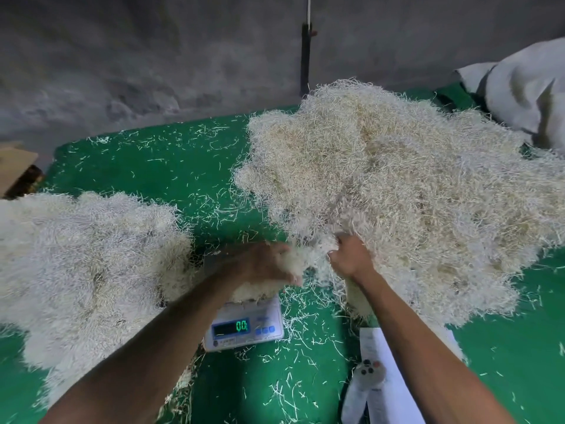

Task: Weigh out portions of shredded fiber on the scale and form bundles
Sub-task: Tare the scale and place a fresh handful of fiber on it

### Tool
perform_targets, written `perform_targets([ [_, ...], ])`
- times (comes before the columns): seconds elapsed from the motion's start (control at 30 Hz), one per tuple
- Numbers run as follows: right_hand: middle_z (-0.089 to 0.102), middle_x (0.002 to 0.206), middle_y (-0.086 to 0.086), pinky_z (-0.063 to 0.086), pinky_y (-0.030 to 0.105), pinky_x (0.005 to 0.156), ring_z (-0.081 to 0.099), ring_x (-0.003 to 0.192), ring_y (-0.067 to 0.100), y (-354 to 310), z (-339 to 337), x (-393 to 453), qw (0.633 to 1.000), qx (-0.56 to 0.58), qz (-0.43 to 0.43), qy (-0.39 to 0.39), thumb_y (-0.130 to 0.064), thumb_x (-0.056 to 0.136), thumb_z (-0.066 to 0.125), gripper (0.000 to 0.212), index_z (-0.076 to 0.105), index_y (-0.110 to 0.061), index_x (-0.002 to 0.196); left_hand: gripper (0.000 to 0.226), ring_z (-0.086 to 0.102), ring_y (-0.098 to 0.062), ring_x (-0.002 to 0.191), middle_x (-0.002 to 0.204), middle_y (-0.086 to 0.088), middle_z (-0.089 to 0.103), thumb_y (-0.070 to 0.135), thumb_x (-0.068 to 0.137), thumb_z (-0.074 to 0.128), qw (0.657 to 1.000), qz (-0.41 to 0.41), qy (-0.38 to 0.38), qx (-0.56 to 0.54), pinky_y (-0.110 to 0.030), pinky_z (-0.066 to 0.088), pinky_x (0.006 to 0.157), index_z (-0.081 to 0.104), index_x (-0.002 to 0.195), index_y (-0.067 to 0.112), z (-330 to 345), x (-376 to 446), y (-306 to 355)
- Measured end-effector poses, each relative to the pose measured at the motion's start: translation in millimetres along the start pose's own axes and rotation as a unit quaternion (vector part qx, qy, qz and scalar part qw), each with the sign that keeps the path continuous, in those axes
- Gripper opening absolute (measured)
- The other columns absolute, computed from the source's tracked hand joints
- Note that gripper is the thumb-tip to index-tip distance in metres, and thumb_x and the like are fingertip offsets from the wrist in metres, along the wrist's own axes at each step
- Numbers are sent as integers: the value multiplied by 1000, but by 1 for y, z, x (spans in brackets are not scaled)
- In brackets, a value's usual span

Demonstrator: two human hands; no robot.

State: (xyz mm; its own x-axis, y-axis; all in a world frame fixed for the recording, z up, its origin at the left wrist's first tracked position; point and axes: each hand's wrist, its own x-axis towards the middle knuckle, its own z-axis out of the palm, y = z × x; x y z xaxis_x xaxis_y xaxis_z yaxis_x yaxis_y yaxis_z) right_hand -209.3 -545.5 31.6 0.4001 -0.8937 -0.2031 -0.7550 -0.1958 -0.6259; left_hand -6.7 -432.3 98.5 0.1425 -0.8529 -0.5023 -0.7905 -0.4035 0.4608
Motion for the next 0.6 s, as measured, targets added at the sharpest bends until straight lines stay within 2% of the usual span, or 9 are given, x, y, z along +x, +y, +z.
perform_targets([
  [0.1, 54, 72, -4, 42, 27, 62, 55, 62, 13, -14, -5, 3, 999, -11, -30, 40, -9, 89, 63, 21, 60, -13, 109, 43, 66, -21, 85, 109, -11, 70, 33, 88, 71, 993, -20, 92, 67, -27, 52, 76, 65, 121, 5, 11, 12, 2],
  [0.2, 62, 88, 1, 57, 35, 75, 63, 79, 21, -3, -9, -4, 991, -119, -50, 27, -26, 97, 64, 18, 57, -18, 111, 26, 57, -22, 70, 94, -16, 64, 24, 97, 52, 966, -73, 178, -172, -27, 47, 56, 64, 99, 1, -8, 24, 11],
  [0.3, 67, 101, 7, 57, 42, 94, 61, 84, 18, 18, 3, -13, 983, -167, -69, -17, -36, 102, 60, 40, 54, -11, 133, 34, 62, -40, 100, 117, -33, 58, 20, 99, 58, 905, -58, 156, -392, -44, 58, 79, 58, 120, -7, -28, 11, 22],
  [0.37, 66, 98, 4, 57, 35, 89, 59, 82, 15, 26, 11, -14, 987, -152, -57, -20, -36, 101, 62, 46, 51, -10, 138, 25, 70, -37, 98, 106, -36, 63, 4, 95, 66, 831, -11, 127, -542, -48, 63, 76, 57, 112, -12, -20, -1, 23],
  [0.43, 66, 99, 4, 57, 36, 90, 60, 86, 16, 33, 14, -14, 988, -149, -23, -29, -33, 98, 66, 47, 51, -11, 137, 11, 74, -11, 69, 89, -16, 70, -2, 101, 54, 730, -41, 116, -672, -22, 57, 50, 60, 99, 7, -16, -8, 20],
  [0.5, 67, 105, 6, 56, 43, 95, 63, 95, 20, 40, 15, -17, 987, -151, 18, -48, -34, 97, 66, 48, 50, -11, 137, 29, 72, -4, 70, 97, -7, 64, -2, 105, 44, 778, -115, 209, -581, -8, 46, 43, 53, 111, 25, -9, -8, 10],
  [0.53, 67, 106, 7, 56, 44, 95, 65, 97, 22, 43, 15, -18, 987, -145, 35, -55, -34, 98, 66, 50, 48, -11, 139, 27, 72, -12, 77, 99, -9, 63, 1, 105, 47, 807, -117, 175, -552, -10, 46, 40, 51, 117, 25, -10, -4, 5],
  [0.57, 67, 104, 7, 57, 43, 93, 66, 96, 23, 44, 15, -19, 989, -124, 53, -55, -31, 98, 65, 52, 46, -11, 142, 17, 69, -20, 74, 90, -7, 63, 9, 105, 48, 782, -84, 125, -605, -15, 47, 39, 51, 113, 23, -17, -2, 3],
  [0.6, 67, 100, 7, 59, 41, 88, 67, 91, 22, 43, 14, -18, 992, -93, 71, -49, -28, 99, 64, 53, 44, -10, 144, 4, 64, -20, 64, 74, -3, 60, 20, 106, 49, 840, -17, 84, -535, -24, 52, 42, 50, 102, 20, -24, 2, 3],
])
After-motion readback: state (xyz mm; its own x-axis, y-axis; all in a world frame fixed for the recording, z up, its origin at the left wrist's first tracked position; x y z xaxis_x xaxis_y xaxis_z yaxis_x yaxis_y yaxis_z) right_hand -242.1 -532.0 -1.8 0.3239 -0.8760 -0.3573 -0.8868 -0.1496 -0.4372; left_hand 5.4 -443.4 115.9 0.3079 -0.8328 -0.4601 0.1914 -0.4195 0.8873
